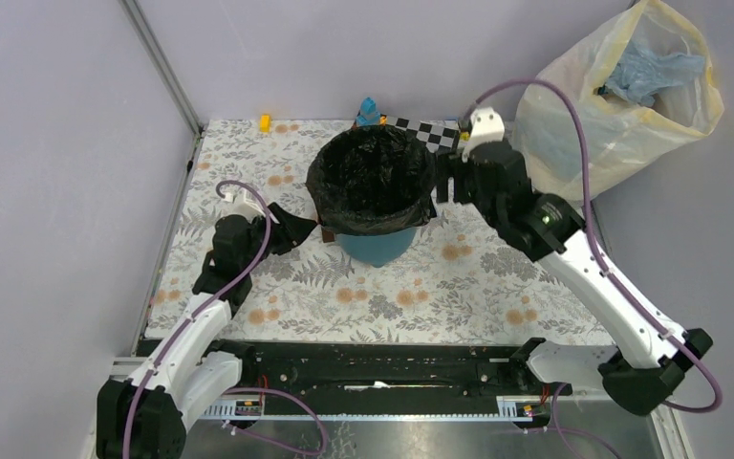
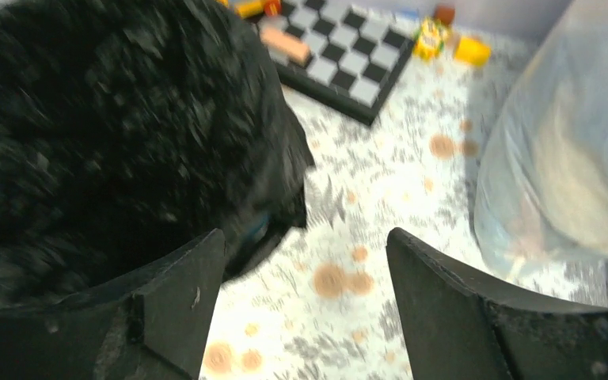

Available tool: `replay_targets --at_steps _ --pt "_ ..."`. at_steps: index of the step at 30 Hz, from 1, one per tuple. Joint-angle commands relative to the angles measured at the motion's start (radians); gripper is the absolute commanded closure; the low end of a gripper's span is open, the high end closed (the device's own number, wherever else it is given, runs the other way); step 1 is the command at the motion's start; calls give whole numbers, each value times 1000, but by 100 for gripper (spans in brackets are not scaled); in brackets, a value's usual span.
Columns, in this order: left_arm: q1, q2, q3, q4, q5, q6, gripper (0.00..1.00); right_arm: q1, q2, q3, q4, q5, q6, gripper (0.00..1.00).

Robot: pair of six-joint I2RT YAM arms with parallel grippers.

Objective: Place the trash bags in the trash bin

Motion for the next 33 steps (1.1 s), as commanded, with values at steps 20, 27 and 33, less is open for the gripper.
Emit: replay_targets --at_steps 20,27,33 --pt "-48 -156 -137 -20 -90 150 1 -6 -384 -869 512 69 105 0" --pt "-50 -200 -264 162 -209 162 1 -7 -298 -936 613 -11 39 0" --pt "-50 -193 -287 239 -429 181 1 -160 -281 -991 810 -111 7 0"
